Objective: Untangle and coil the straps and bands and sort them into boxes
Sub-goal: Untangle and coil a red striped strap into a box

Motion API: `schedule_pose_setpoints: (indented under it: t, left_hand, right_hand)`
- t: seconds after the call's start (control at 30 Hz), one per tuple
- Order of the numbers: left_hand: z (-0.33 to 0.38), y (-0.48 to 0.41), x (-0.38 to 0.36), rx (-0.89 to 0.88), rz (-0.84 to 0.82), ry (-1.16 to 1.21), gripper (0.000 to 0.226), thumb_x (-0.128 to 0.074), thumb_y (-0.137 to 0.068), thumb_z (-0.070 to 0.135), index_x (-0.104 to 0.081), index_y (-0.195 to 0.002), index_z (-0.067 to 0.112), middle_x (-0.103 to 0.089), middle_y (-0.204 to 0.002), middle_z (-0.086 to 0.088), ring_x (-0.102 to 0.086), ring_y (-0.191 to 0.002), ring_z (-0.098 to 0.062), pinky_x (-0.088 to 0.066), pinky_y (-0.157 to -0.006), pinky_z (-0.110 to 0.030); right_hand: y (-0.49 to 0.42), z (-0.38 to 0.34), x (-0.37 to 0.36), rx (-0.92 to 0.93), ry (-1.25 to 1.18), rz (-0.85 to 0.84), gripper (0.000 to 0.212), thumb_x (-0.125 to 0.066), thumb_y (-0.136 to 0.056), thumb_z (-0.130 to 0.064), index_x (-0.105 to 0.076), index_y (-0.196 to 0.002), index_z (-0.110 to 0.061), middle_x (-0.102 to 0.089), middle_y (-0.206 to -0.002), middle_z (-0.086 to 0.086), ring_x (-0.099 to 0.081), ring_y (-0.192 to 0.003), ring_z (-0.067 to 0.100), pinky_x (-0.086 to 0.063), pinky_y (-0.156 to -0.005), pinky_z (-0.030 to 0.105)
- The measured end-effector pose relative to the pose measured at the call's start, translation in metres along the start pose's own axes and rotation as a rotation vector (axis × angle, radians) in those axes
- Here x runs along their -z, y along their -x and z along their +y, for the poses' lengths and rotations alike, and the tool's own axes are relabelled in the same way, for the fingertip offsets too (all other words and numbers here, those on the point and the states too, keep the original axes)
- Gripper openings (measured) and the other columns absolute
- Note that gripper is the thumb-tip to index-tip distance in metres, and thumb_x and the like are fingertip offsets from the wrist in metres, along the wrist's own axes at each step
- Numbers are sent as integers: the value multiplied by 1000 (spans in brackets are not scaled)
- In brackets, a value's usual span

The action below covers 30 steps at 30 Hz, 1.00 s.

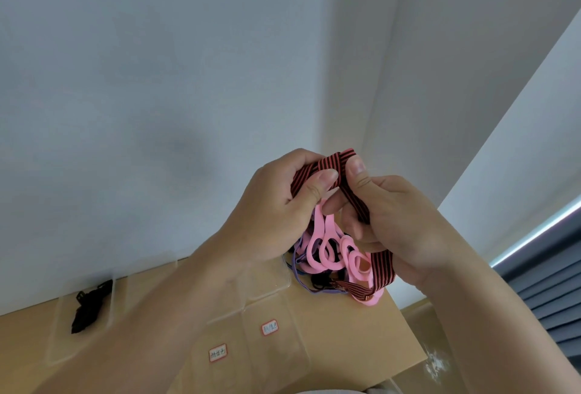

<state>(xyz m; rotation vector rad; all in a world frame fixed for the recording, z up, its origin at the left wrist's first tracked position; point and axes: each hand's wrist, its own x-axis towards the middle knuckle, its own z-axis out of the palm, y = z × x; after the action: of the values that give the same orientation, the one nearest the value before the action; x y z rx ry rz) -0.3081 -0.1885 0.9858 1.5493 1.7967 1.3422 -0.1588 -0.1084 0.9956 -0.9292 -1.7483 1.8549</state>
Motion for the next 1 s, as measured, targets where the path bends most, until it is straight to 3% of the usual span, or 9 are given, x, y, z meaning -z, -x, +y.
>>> schedule_pose_setpoints:
  t: [0.2, 0.33, 0.53, 0.63, 0.73, 0.87, 1.0]
  left_hand:
    - [-2, -1, -2, -16, -7, 3, 23, -52, -96, 40, -67, -106, 26, -61, -70, 15, -53, -57, -2, -42, -57, -20]
    - [-2, -1, -3, -1, -13, 70, 26, -53, -96, 37, -68, -108, 20, -61, -67, 18, -53, -55, -1, -40, -56, -14]
    - [4, -1, -6, 69, -29, 208, 27, -54, -95, 38, -69, -105, 18, -57, -60, 15, -48, -51, -4, -36, -52, -13]
    - [9, -2, -8, 5, 0, 102, 17, -54, -98, 34, -67, -100, 23, -60, -62, 14, -51, -51, -3, -38, -52, -14]
    - [13, -2, -11, -89, 55, -48, 17, -56, -96, 35, -67, -100, 22, -63, -67, 16, -56, -58, -4, -39, -55, -12]
    - [13, -4, -16, -202, 126, -207, 17, -60, -96, 31, -68, -102, 18, -58, -70, 21, -56, -64, 2, -35, -59, -7]
    - [12, -2, -23, -311, 175, -330, 19, -62, -93, 29, -67, -104, 14, -58, -84, 17, -56, -72, -3, -42, -62, -13]
  right_hand:
    - [1, 3, 2, -64, -137, -23, 69, -38, -100, -56, -68, -86, 4, -45, -47, 6, -20, -37, 11, -17, -39, 18]
    - [5, 4, 0, -75, -215, -29, 68, -39, -96, -58, -68, -84, 2, -39, -46, 3, -20, -39, 11, -19, -39, 17]
    - [8, 3, 0, -63, -249, 9, 81, -37, -85, -73, -69, -82, 1, -35, -45, 2, -16, -42, 14, -13, -48, 26]
    - [10, 1, 1, -69, -247, 30, 80, -35, -87, -75, -69, -73, -4, -39, -45, 5, -16, -41, 14, -10, -48, 27]
    - [11, -1, 1, -92, -219, 75, 75, -37, -95, -69, -69, -67, -7, -45, -47, 10, -25, -34, 17, -17, -37, 20]
    - [11, -2, 1, -126, -234, 97, 74, -37, -98, -65, -68, -74, -2, -53, -50, 13, -41, -31, 20, -25, -32, 19]
    - [11, -1, 2, -157, -310, 82, 74, -36, -98, -66, -64, -72, -2, -57, -55, 16, -43, -32, 19, -28, -31, 19]
